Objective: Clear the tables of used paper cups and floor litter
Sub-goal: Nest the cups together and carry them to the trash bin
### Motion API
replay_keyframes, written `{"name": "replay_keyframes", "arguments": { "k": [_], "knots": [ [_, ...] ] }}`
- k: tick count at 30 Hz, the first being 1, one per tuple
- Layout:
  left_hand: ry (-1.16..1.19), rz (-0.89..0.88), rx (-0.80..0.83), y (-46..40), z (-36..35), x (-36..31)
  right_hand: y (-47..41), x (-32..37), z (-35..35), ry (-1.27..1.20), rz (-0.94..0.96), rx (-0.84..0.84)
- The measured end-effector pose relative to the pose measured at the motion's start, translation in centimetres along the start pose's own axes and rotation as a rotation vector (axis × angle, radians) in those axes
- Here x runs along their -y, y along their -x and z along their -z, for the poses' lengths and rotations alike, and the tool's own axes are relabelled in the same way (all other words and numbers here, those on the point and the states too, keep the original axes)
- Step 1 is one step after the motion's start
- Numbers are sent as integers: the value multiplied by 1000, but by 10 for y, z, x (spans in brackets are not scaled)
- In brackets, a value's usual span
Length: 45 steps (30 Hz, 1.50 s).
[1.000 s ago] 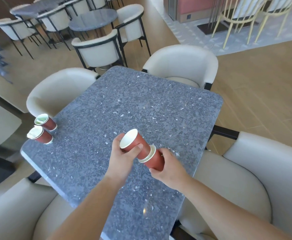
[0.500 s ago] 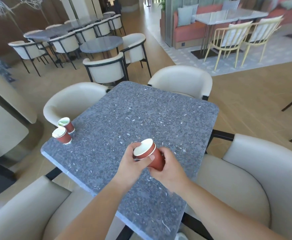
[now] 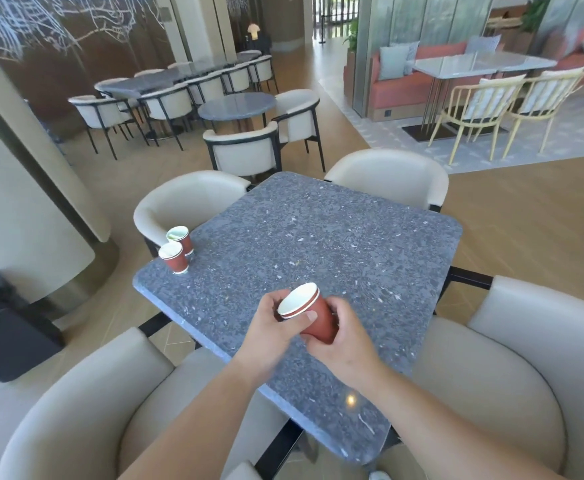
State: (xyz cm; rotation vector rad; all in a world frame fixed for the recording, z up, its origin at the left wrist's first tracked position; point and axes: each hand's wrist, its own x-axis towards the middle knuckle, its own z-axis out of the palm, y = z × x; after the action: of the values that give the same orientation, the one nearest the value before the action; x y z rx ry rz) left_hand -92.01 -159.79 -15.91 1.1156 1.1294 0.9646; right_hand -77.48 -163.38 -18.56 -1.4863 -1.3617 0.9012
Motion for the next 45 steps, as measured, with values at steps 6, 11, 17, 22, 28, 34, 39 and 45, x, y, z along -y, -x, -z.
{"name": "replay_keyframes", "arguments": {
  "k": [6,11,17,22,28,34,39,45],
  "knots": [
    [23,7,-34,22,9,0,17,11,-4,10,7,55],
    [51,-23,-110,43,19,-11,16,28,-4,7,31,166],
    [118,-43,-206,79,34,-13,24,46,-8,-45,40,289],
    [82,-71,-352,125,71,-13,41,57,-38,-110,52,458],
    [115,-114,-524,199,124,-10,74,99,-103,-171,98,640],
    [155,-140,-609,269,190,-4,121,133,-180,-226,71,777],
    [160,-163,-634,332,274,8,170,165,-269,-269,41,840],
    [155,-148,-681,414,404,22,248,215,-393,-288,5,887]
  ]
}}
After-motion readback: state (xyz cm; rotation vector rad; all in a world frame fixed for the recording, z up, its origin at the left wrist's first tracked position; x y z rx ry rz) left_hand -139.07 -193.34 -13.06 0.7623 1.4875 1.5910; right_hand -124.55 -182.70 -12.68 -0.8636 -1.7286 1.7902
